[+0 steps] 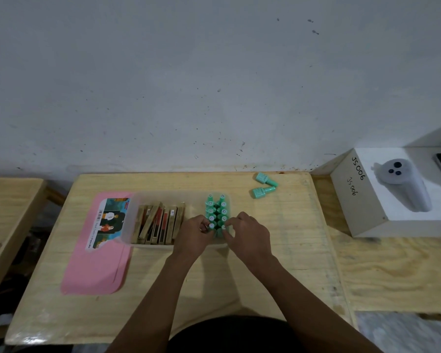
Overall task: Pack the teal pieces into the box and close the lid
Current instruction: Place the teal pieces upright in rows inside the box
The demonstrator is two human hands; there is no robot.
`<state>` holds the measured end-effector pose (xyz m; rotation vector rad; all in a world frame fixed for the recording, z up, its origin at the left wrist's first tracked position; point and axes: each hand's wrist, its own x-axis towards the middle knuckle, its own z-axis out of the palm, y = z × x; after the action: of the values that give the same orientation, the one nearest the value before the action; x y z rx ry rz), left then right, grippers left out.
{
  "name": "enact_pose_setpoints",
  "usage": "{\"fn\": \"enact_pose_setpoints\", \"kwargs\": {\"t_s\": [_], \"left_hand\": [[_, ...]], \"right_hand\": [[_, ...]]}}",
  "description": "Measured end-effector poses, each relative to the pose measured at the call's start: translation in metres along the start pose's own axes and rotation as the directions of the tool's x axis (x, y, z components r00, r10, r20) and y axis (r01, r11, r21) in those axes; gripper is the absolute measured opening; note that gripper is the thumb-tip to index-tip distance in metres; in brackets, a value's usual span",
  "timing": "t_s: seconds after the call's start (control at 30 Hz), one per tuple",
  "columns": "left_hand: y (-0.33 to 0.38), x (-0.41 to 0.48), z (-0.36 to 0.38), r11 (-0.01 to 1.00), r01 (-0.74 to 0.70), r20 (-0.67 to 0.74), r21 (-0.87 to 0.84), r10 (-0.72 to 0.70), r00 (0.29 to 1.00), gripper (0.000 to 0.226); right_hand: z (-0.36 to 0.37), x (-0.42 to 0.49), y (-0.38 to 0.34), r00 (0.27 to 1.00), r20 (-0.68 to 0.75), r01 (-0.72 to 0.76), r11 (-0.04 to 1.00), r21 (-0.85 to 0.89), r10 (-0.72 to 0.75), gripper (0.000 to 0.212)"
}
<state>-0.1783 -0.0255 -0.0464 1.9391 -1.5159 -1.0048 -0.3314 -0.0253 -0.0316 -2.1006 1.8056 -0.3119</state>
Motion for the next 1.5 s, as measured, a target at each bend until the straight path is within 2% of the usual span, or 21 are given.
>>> {"fn": "enact_pose_setpoints", "kwargs": {"t_s": [0.27,0.47,0.63,0.73,0.83,0.93,1.07,1.17,1.27,1.37,1.5], "left_hand": [[-0.006,0.000,0.001,1.000,-0.004,0.000,-0.006,0.004,1.000,0.014],[-0.001,-0.003,-0.003,0.997,0.004,-0.015,0.073,-0.003,1.000,0.021],[0.026,-0.004,-0.015,0.979,-0.017,-0.056,0.204,0.029,0.998,0.026],[0.048,0.001,-0.014,0.988,-0.080,-0.039,0.131,0.086,0.996,0.024],[0.068,0.014,0.001,0.988,-0.142,0.033,0.055,0.141,0.990,0.021],[0.087,0.038,0.023,0.969,-0.214,0.168,0.127,0.191,0.967,0.021],[0.107,0.077,0.051,0.930,-0.296,0.255,0.220,0.238,0.937,0.031],[0.110,0.103,0.073,0.890,-0.276,0.313,0.362,0.164,0.936,0.048],[0.108,0.120,0.092,0.853,-0.224,0.347,0.472,0.053,0.936,0.060],[0.109,0.127,0.108,0.829,-0.221,0.378,0.514,0.012,0.926,0.057],[0.113,0.133,0.118,0.829,-0.206,0.341,0.520,0.020,0.940,0.044]], "right_hand": [[-0.011,0.004,0.010,1.000,0.000,-0.025,0.997,0.075,0.025,0.027],[-0.037,0.019,0.052,0.974,-0.061,-0.204,0.964,0.169,0.217,0.024],[-0.055,0.035,0.111,0.933,-0.015,-0.343,0.901,0.267,0.359,0.021],[-0.059,0.047,0.143,0.914,0.034,-0.391,0.855,0.341,0.405,0.022],[-0.057,0.058,0.163,0.905,0.077,-0.414,0.825,0.384,0.418,0.022],[-0.055,0.069,0.171,0.909,0.113,-0.411,0.818,0.403,0.401,0.020],[-0.051,0.087,0.174,0.901,0.221,-0.433,0.791,0.433,0.372,0.022],[-0.047,0.103,0.177,0.885,0.259,-0.465,0.736,0.492,0.386,0.023],[-0.042,0.119,0.177,0.895,0.234,-0.446,0.762,0.470,0.379,0.026],[-0.036,0.136,0.175,0.888,0.250,-0.458,0.779,0.427,0.385,0.030],[-0.026,0.154,0.167,0.899,0.271,-0.424,0.841,0.336,0.344,0.035]]}}
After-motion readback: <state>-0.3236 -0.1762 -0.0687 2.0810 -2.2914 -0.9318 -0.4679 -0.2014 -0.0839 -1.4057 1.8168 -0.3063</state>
